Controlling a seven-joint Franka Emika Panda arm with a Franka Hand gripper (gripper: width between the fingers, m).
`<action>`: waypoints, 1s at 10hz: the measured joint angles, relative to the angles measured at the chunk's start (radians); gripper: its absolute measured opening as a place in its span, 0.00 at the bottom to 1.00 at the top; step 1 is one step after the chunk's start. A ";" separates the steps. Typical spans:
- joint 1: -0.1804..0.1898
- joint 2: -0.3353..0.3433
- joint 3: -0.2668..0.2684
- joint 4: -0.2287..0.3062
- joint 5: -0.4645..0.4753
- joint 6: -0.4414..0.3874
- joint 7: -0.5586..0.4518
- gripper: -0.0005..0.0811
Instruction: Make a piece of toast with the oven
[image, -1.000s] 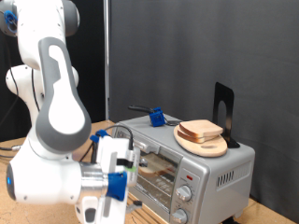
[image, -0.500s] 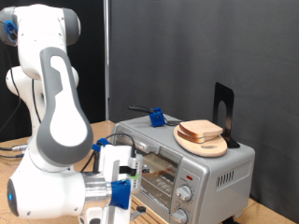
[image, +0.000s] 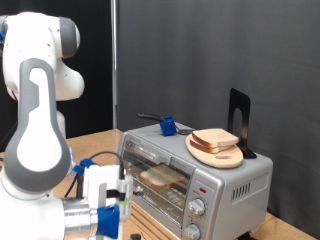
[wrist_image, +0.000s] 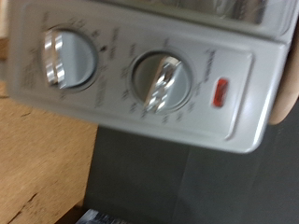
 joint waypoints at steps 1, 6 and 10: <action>0.000 0.034 0.000 0.044 0.002 0.010 0.009 0.84; 0.009 0.205 0.007 0.263 -0.020 -0.024 0.044 0.84; 0.010 0.217 0.008 0.271 -0.023 -0.036 0.053 0.84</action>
